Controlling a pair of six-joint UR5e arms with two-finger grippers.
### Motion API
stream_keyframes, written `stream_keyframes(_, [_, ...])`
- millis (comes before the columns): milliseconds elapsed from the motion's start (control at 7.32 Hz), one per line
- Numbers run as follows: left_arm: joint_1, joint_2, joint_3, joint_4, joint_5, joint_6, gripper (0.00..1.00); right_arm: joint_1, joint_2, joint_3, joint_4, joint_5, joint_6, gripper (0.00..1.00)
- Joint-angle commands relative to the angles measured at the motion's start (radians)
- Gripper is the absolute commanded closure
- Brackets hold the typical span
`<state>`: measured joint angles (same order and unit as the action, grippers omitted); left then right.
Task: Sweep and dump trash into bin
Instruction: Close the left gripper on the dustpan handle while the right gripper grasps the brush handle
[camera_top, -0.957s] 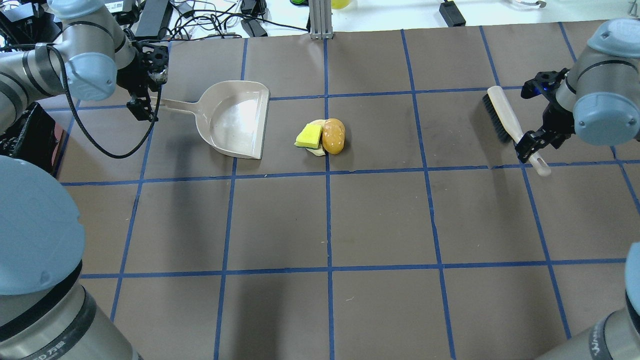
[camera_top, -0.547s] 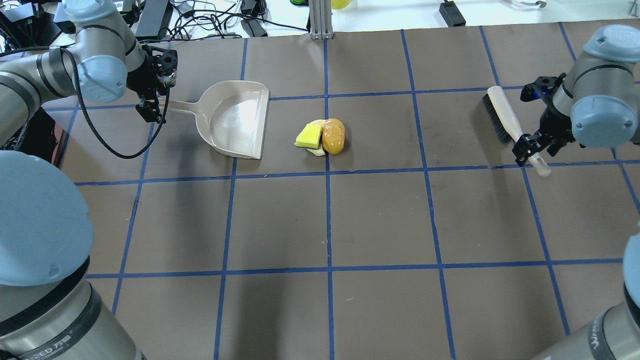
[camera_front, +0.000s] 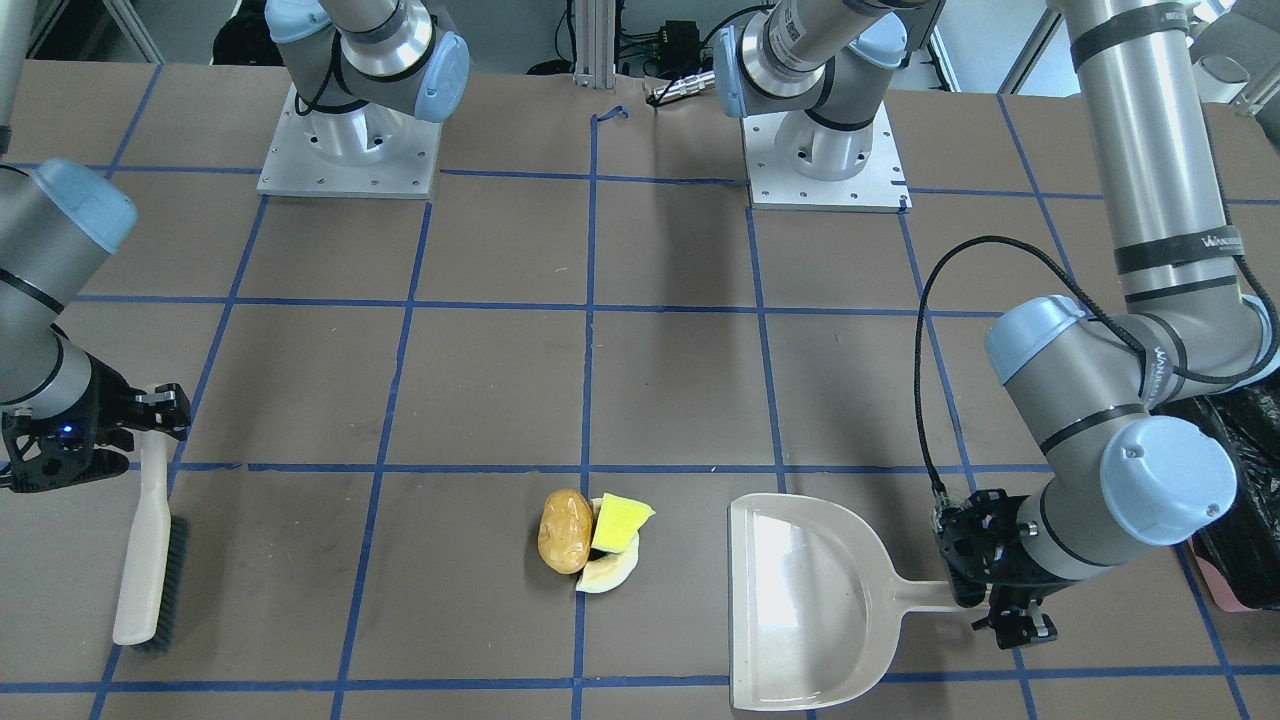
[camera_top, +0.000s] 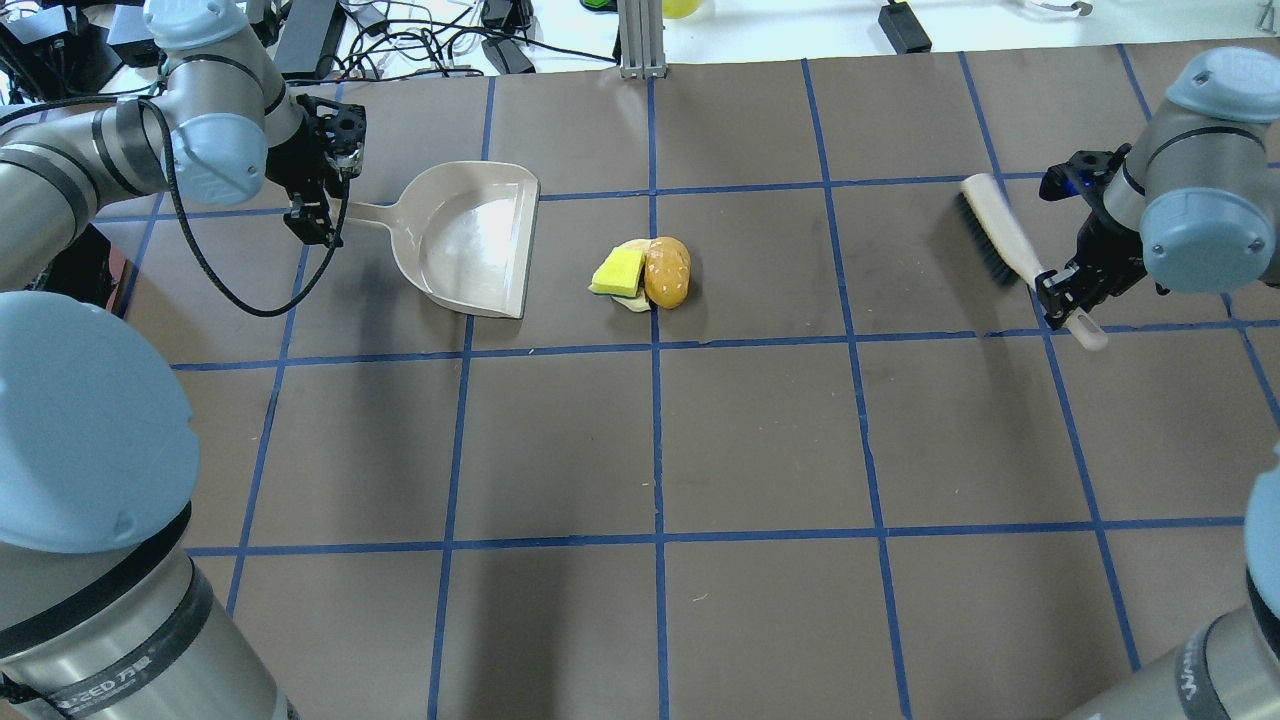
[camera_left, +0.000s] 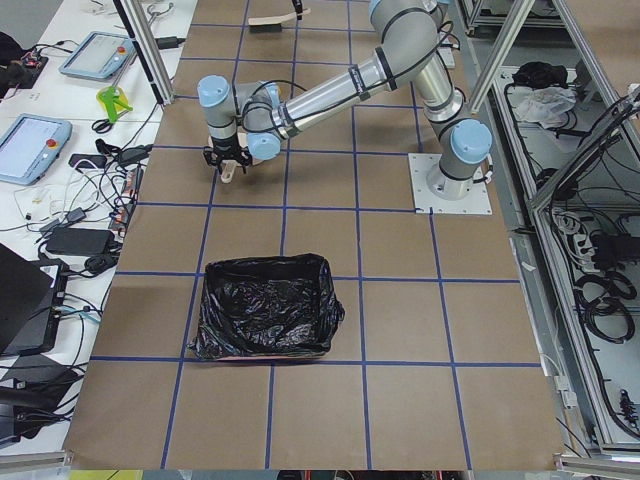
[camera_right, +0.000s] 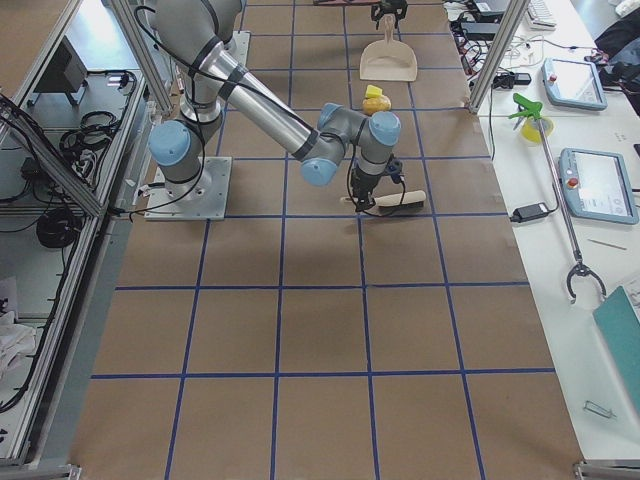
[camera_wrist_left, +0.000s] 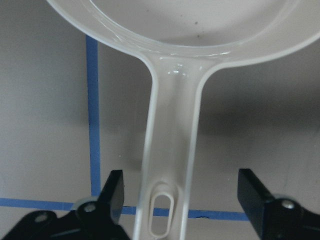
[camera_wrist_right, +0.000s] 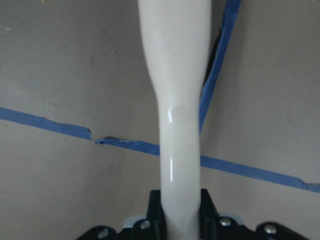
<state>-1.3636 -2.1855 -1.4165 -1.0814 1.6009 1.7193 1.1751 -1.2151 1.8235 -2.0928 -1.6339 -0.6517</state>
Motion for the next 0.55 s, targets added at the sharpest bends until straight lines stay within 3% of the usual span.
stream_keyframes(0, [-0.002,-0.002,0.002,0.000,0.001,0.008,0.78,0.001,-0.003,-0.003,0.002,0.020,0.001,1.00])
stream_keyframes(410, [-0.005,-0.002,0.002,-0.002,0.008,0.011,0.81,0.041,-0.009,-0.036,0.017,0.032,0.100,1.00])
